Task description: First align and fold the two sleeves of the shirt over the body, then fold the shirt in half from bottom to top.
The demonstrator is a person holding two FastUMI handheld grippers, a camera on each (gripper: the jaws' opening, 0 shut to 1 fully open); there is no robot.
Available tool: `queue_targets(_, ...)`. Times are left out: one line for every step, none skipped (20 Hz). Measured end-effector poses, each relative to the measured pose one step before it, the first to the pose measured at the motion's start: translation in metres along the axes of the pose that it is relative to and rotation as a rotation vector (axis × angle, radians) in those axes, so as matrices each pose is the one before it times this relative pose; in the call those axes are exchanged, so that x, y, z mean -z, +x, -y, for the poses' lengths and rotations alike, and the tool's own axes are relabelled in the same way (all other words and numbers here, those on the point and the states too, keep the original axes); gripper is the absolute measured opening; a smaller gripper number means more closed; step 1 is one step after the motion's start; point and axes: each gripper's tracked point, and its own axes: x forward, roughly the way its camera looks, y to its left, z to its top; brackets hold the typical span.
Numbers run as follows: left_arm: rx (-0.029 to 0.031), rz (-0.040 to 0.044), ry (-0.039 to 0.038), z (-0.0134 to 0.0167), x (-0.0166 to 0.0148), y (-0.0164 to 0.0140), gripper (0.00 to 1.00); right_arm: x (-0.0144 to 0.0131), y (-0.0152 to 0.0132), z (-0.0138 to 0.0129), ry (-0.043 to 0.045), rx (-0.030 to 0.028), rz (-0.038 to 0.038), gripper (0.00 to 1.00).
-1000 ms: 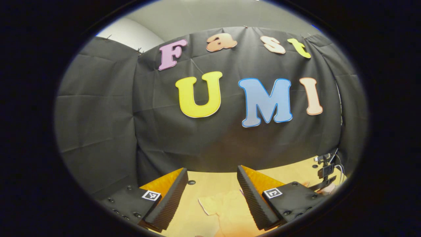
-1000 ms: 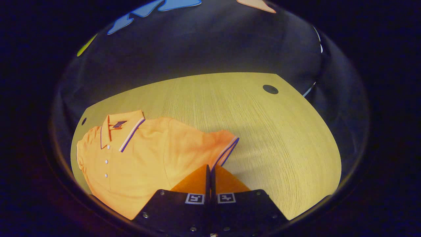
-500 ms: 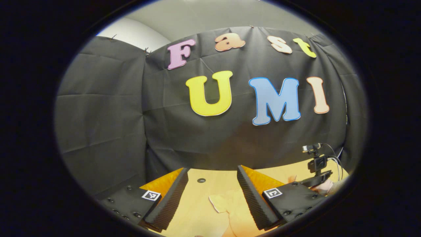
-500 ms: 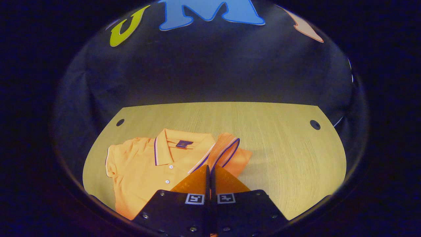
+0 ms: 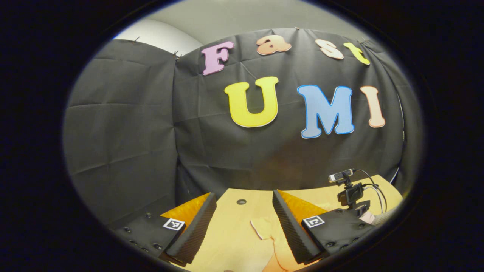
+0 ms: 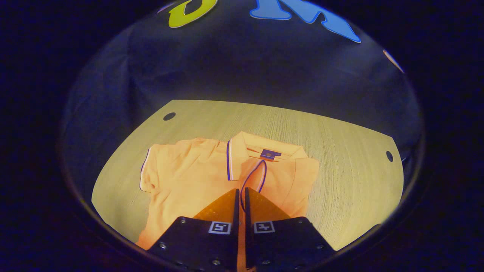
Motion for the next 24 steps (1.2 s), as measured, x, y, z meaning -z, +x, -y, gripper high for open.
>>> queue_targets(0.00669,-0.00603,-0.00488,0.00098,0.00434,0.00304,1.00,-0.00314,-0.00693,0.00028,0.00176,0.00344,0.00512,0.29)
queue_targets(0.00945,-0.00625,-0.00508,0.00265,0.00521,0.00526,1.00,-0.00476,-0.00686,0.00413,0.00301,0.00719,0.01557,0.38)
queue_targets(0.01060,-0.00451,-0.00164,0.00215,0.00356,0.00390,1.00,-0.00277,-0.00489,0.00174,0.00635,0.00321,0.01019,0.42)
queue_targets(0.01054,-0.00543,0.00228,0.00293,0.00458,0.00585,1.00,-0.00363,-0.00724,0.00126,0.00867,-0.00196,0.00943,0.42)
queue_targets(0.01910,-0.00718,0.00666,0.00303,0.00767,0.00909,1.00,-0.00456,-0.01054,0.00316,0.00894,-0.00145,0.01706,0.42)
queue_targets(0.01372,-0.00808,0.00574,0.00274,0.00589,0.00730,0.97,-0.00500,-0.01064,0.00442,0.00156,0.00526,0.02109,0.42)
queue_targets(0.02555,-0.01475,0.00339,0.00525,0.01216,0.01293,0.94,-0.00510,-0.01211,0.00170,-0.00024,0.00520,0.02169,0.42)
queue_targets(0.01790,-0.00837,-0.00165,0.00240,0.00742,0.00875,0.94,-0.00407,-0.01103,0.00061,0.00042,0.00216,0.01746,0.42)
queue_targets(0.01622,-0.01041,-0.00236,0.00252,0.00754,0.01050,0.98,-0.00465,-0.01109,0.00204,0.00164,0.00445,0.01848,0.42)
queue_targets(0.01598,-0.01252,-0.00257,0.00149,0.00900,0.01029,1.00,-0.00450,-0.01310,0.00124,0.00281,0.00306,0.01924,0.42)
queue_targets(0.01441,-0.01672,-0.00171,0.00148,0.01004,0.01136,1.00,-0.00492,-0.01139,0.00075,0.00276,0.00266,0.01614,0.42)
queue_targets(0.01549,-0.01731,-0.00226,0.00232,0.01059,0.01114,1.00,-0.00371,-0.01119,-0.00142,0.00260,-0.00093,0.01315,0.42)
queue_targets(0.01290,-0.01803,-0.00132,0.00140,0.01111,0.01116,1.00,-0.00474,-0.01226,-0.00090,0.00456,-0.00025,0.01341,0.38)
queue_targets(0.00917,-0.02201,-0.00069,-0.00021,0.01267,0.01226,1.00,-0.00375,-0.01000,-0.00085,0.00534,-0.00004,0.01378,0.42)
queue_targets(0.00531,-0.02071,-0.00341,-0.00018,0.01180,0.01293,1.00,-0.00448,-0.01167,-0.00033,0.00647,0.00283,0.01309,0.38)
queue_targets(0.00623,-0.02149,-0.00748,0.00011,0.01189,0.01138,0.98,-0.00216,-0.00710,0.00034,0.00648,0.00434,0.00896,0.42)
queue_targets(0.00202,-0.02327,-0.01107,-0.00133,0.01421,0.01275,0.99,-0.00224,-0.00815,0.00159,0.00696,0.01120,0.00851,0.42)
queue_targets(0.00269,-0.03046,-0.01504,-0.00051,0.01753,0.01182,1.00,0.00025,-0.00930,0.00309,0.00629,0.01288,0.00387,0.42)
queue_targets(-0.00002,-0.02889,-0.01664,0.00008,0.01482,0.01150,1.00,-0.00023,-0.00878,0.00373,0.00519,0.01445,-0.00010,0.42)
queue_targets(-0.00198,-0.02618,-0.01591,-0.00173,0.01335,0.01095,0.98,0.00233,-0.00661,0.00457,0.00296,0.02006,-0.00193,0.42)
queue_targets(-0.00391,-0.02438,-0.01439,-0.00105,0.01211,0.01052,1.00,0.00183,-0.00757,0.00590,0.00110,0.02069,-0.00530,0.42)
queue_targets(-0.00595,-0.02378,-0.01317,-0.00115,0.01296,0.01031,1.00,0.00405,-0.00567,0.00686,0.00061,0.02274,-0.00851,0.42)
queue_targets(-0.00822,-0.02441,-0.01072,-0.00159,0.01204,0.01063,1.00,0.00356,-0.00644,0.00735,0.00364,0.02332,-0.00983,0.42)
queue_targets(-0.00697,-0.02185,-0.00847,-0.00171,0.01043,0.00953,0.96,0.00392,-0.00344,0.00479,0.00532,0.01756,-0.00761,0.42)
